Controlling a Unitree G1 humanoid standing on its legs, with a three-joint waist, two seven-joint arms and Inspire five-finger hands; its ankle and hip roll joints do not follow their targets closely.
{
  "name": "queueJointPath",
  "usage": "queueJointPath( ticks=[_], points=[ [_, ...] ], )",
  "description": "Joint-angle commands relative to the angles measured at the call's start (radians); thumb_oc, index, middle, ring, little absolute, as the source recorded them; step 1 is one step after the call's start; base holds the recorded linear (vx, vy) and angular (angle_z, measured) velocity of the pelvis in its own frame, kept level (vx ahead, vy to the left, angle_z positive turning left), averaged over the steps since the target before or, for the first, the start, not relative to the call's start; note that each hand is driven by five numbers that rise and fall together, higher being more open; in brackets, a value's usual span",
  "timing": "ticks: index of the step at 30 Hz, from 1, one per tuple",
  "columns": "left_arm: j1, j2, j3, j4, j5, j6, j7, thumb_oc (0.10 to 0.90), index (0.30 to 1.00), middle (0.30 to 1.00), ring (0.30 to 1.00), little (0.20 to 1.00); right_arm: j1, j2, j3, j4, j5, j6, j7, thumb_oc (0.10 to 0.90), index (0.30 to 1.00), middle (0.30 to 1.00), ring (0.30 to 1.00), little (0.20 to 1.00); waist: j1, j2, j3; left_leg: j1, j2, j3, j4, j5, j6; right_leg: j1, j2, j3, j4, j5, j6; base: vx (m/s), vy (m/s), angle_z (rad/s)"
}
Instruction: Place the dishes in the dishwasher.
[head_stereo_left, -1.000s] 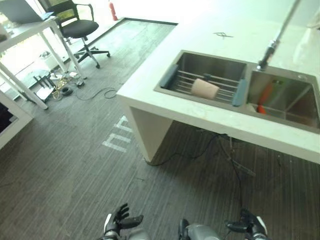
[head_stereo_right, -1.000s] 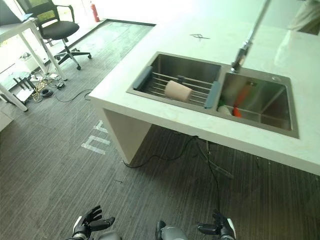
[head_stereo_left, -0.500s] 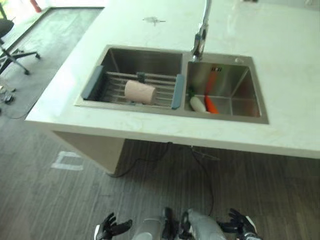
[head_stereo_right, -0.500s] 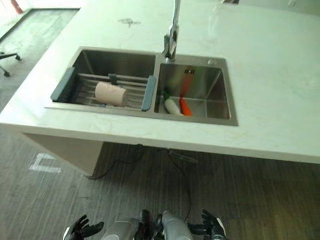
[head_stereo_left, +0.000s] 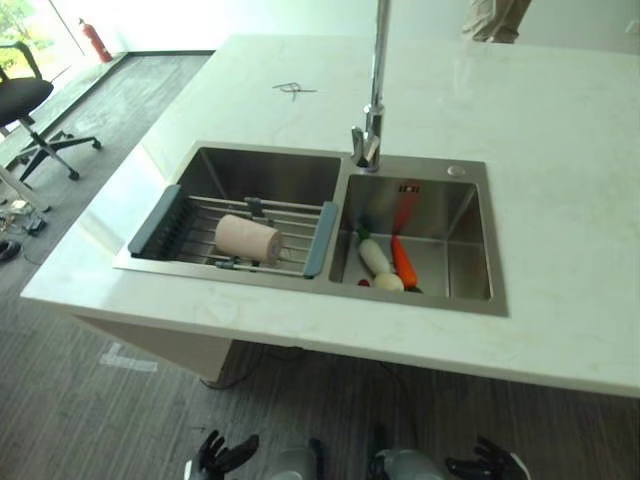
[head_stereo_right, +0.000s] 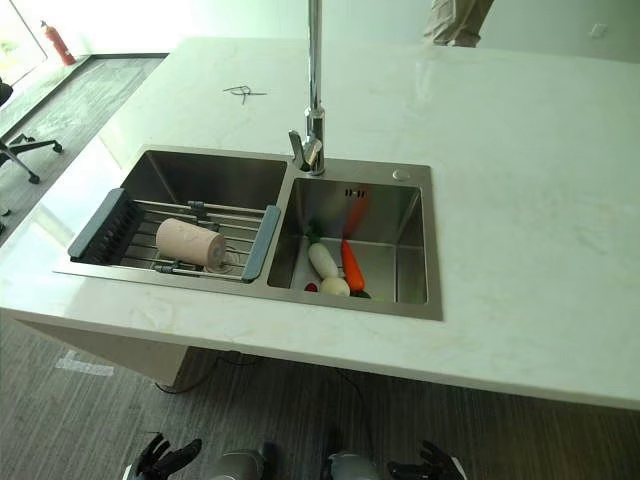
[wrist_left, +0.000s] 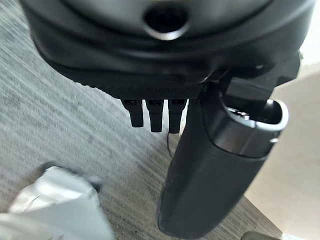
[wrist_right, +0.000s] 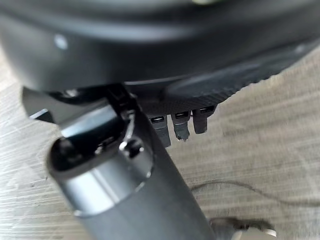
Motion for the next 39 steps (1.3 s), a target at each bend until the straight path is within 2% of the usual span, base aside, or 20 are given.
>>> queueJointPath(
  ticks=[1, 3, 4, 6, 7, 9, 10, 12, 13, 14, 15, 17, 18, 20, 21, 22, 23, 26, 31, 39],
  points=[
    [-0.013, 0.05, 0.016, -0.039, -0.05, -0.1, 0.033, 0.8, 0.9, 0.9, 0.9, 0.9, 0.005, -0.056, -0.04, -0.049, 0.077, -0.003, -0.008, 0.8, 0.9, 0.9, 0.9, 0.9, -0.023, 0.045, -0.006, 0.018, -0.038, -0.001, -0.009, -0.021, 0.016, 0.012, -0.118, 0.033, 0.126, -0.109, 0.131, 0.04, 0.242, 0.29],
    [-0.017, 0.052, 0.024, -0.045, 0.006, -0.132, 0.13, 0.8, 0.9, 0.9, 0.9, 0.9, 0.012, -0.05, -0.051, -0.041, 0.03, 0.004, 0.0, 0.8, 0.9, 0.9, 0.9, 0.9, -0.027, 0.048, -0.016, 0.021, -0.045, 0.0, -0.009, -0.037, 0.016, 0.002, -0.141, 0.029, 0.126, -0.101, 0.145, 0.07, 0.224, 0.06],
    [-0.017, 0.069, 0.03, -0.048, 0.033, -0.102, 0.227, 0.8, 0.9, 0.9, 0.9, 0.9, 0.014, -0.048, -0.052, -0.032, -0.006, 0.008, 0.0, 0.8, 0.9, 0.9, 0.9, 0.9, -0.025, 0.049, -0.023, 0.021, -0.052, -0.005, -0.009, -0.042, 0.017, -0.005, -0.152, 0.034, 0.126, -0.096, 0.153, 0.06, 0.187, -0.09],
    [-0.011, 0.12, 0.078, -0.018, -0.095, -0.082, 0.303, 0.8, 0.9, 0.9, 0.9, 0.9, 0.014, -0.06, -0.058, -0.014, -0.011, 0.007, 0.005, 0.8, 0.9, 0.9, 0.9, 0.9, -0.022, 0.048, -0.035, 0.022, -0.061, -0.004, -0.009, -0.049, 0.02, -0.016, -0.164, 0.046, 0.126, -0.094, 0.163, 0.06, 0.152, -0.16],
    [0.018, 0.182, 0.159, 0.01, -0.102, -0.1, 0.352, 0.8, 0.9, 0.9, 0.9, 0.9, 0.017, -0.081, -0.071, -0.012, 0.006, 0.014, 0.012, 0.8, 0.9, 0.9, 0.9, 0.9, -0.019, 0.047, -0.041, 0.024, -0.058, 0.005, -0.009, -0.051, 0.02, -0.018, -0.17, 0.05, 0.126, -0.097, 0.166, 0.05, 0.089, -0.27],
    [0.054, 0.271, 0.255, 0.022, -0.113, -0.105, 0.338, 0.8, 0.9, 0.9, 0.9, 0.9, 0.031, -0.105, -0.096, -0.006, 0.012, 0.002, 0.026, 0.8, 0.9, 0.9, 0.9, 0.9, -0.013, 0.047, -0.045, 0.025, -0.056, 0.012, -0.009, -0.054, 0.025, -0.02, -0.174, 0.05, 0.126, -0.098, 0.169, 0.03, 0.043, -0.29],
    [0.084, 0.355, 0.343, 0.023, -0.158, -0.126, 0.33, 0.8, 0.9, 0.9, 0.9, 0.9, 0.044, -0.126, -0.111, -0.003, 0.034, -0.002, 0.036, 0.8, 0.9, 0.9, 0.9, 0.9, -0.007, 0.046, -0.043, 0.033, -0.055, 0.015, -0.009, -0.062, 0.028, -0.014, -0.176, 0.052, 0.126, -0.105, 0.171, -0.01, 0.037, -0.22],
    [0.123, 0.438, 0.466, -0.02, -0.232, -0.173, 0.311, 0.8, 0.9, 0.9, 0.9, 0.9, 0.067, -0.143, -0.132, -0.008, 0.067, 0.007, 0.044, 0.8, 0.9, 0.9, 0.9, 0.9, -0.001, 0.048, -0.047, 0.031, -0.053, 0.018, -0.009, -0.066, 0.03, -0.018, -0.181, 0.05, 0.126, -0.109, 0.175, -0.01, 0.045, -0.06],
    [0.139, 0.524, 0.57, -0.125, -0.246, -0.28, 0.304, 0.8, 0.9, 0.9, 0.9, 0.9, 0.09, -0.142, -0.143, -0.022, 0.041, 0.023, 0.039, 0.8, 0.9, 0.9, 0.9, 0.9, 0.002, 0.051, -0.052, 0.035, -0.052, 0.025, -0.009, -0.074, 0.033, -0.022, -0.187, 0.054, 0.126, -0.112, 0.181, -0.01, 0.046, 0.06],
    [0.132, 0.565, 0.597, -0.177, -0.208, -0.305, 0.312, 0.8, 0.9, 0.9, 0.9, 0.9, 0.095, -0.14, -0.141, -0.021, 0.023, 0.029, 0.039, 0.8, 0.9, 0.9, 0.9, 0.9, 0.005, 0.052, -0.055, 0.036, -0.051, 0.028, -0.009, -0.075, 0.034, -0.024, -0.189, 0.055, 0.126, -0.113, 0.182, -0.05, 0.03, 0.07],
    [0.101, 0.667, 0.638, -0.277, -0.117, -0.328, 0.317, 0.8, 0.9, 0.9, 0.9, 0.9, 0.098, -0.132, -0.131, -0.01, 0.028, 0.029, 0.042, 0.8, 0.9, 0.9, 0.9, 0.9, 0.015, 0.06, -0.063, 0.031, -0.05, 0.026, -0.009, -0.077, 0.033, -0.026, -0.191, 0.056, 0.126, -0.116, 0.183, -0.04, -0.003, 0.03],
    [0.09, 0.694, 0.65, -0.311, -0.082, -0.313, 0.326, 0.8, 0.9, 0.9, 0.9, 0.9, 0.095, -0.129, -0.129, -0.007, 0.035, 0.029, 0.043, 0.8, 0.9, 0.9, 0.9, 0.9, 0.018, 0.06, -0.067, 0.024, -0.049, 0.025, -0.009, -0.072, 0.032, -0.031, -0.191, 0.054, 0.126, -0.113, 0.183, -0.02, -0.033, 0.09],
    [0.017, 0.84, 0.66, -0.511, -0.016, -0.285, 0.245, 0.8, 0.9, 0.9, 0.9, 0.9, 0.083, -0.112, -0.107, -0.015, 0.078, 0.027, 0.053, 0.8, 0.9, 0.9, 0.9, 0.9, 0.028, 0.063, -0.082, 0.031, -0.048, 0.03, -0.009, -0.083, 0.029, -0.015, -0.193, 0.043, 0.126, -0.126, 0.187, 0.01, -0.067, 0.09],
    [-0.059, 0.895, 0.612, -0.66, -0.005, -0.251, 0.184, 0.8, 0.9, 0.9, 0.9, 0.9, 0.071, -0.1, -0.078, -0.046, 0.048, 0.038, 0.038, 0.8, 0.9, 0.9, 0.9, 0.9, 0.026, 0.063, -0.09, 0.032, -0.044, 0.037, -0.009, -0.085, 0.028, -0.012, -0.193, 0.042, 0.126, -0.13, 0.187, 0.02, -0.082, 0.22],
    [-0.191, 0.923, 0.485, -0.873, 0.018, -0.192, 0.068, 0.8, 0.9, 0.9, 0.9, 0.9, 0.053, -0.089, -0.044, -0.084, 0.056, 0.078, 0.019, 0.8, 0.9, 0.9, 0.9, 0.9, 0.017, 0.061, -0.099, 0.037, -0.039, 0.043, -0.009, -0.087, 0.024, -0.008, -0.188, 0.051, 0.126, -0.134, 0.189, 0.01, -0.069, 0.31],
    [-0.218, 0.921, 0.455, -0.923, 0.035, -0.166, 0.067, 0.8, 0.9, 0.9, 0.9, 0.9, 0.051, -0.087, -0.043, -0.089, 0.055, 0.087, 0.018, 0.8, 0.9, 0.9, 0.9, 0.9, 0.017, 0.06, -0.101, 0.037, -0.04, 0.045, -0.009, -0.087, 0.024, -0.009, -0.186, 0.054, 0.126, -0.133, 0.19, 0.03, -0.068, 0.12],
    [-0.274, 0.91, 0.385, -1.033, 0.07, -0.108, 0.041, 0.8, 0.9, 0.9, 0.9, 0.9, 0.042, -0.081, -0.036, -0.097, 0.063, 0.112, 0.013, 0.8, 0.9, 0.9, 0.9, 0.9, 0.01, 0.057, -0.101, 0.045, -0.041, 0.047, -0.009, -0.091, 0.024, -0.005, -0.18, 0.064, 0.126, -0.135, 0.191, 0.02, -0.034, -0.07],
    [-0.41, 0.864, 0.213, -1.169, 0.151, -0.019, -0.02, 0.8, 0.9, 0.9, 0.9, 0.9, 0.023, -0.069, -0.025, -0.076, 0.08, 0.132, 0.019, 0.8, 0.9, 0.9, 0.9, 0.9, -0.009, 0.055, -0.108, 0.052, -0.033, 0.055, -0.009, -0.089, 0.025, -0.006, -0.165, 0.085, 0.126, -0.13, 0.187, 0.05, -0.037, -0.4],
    [-0.502, 0.788, 0.044, -1.236, 0.261, 0.073, -0.101, 0.8, 0.9, 0.9, 0.9, 0.9, 0.029, -0.052, -0.019, -0.06, 0.065, 0.14, 0.02, 0.8, 0.9, 0.9, 0.9, 0.9, -0.034, 0.045, -0.111, 0.067, -0.021, 0.078, -0.009, -0.095, 0.02, -0.003, -0.158, 0.106, 0.126, -0.128, 0.195, 0.07, -0.044, -0.2],
    [-0.421, 0.717, -0.039, -1.218, 0.374, 0.139, -0.194, 0.8, 0.9, 0.9, 0.9, 0.9, 0.063, -0.04, -0.051, -0.059, 0.127, 0.14, 0.014, 0.8, 0.9, 0.9, 0.9, 0.9, -0.045, 0.046, -0.106, 0.061, -0.017, 0.083, -0.009, -0.09, 0.018, -0.021, -0.161, 0.121, 0.126, -0.118, 0.201, 0.05, -0.017, -0.06]
  ],
)
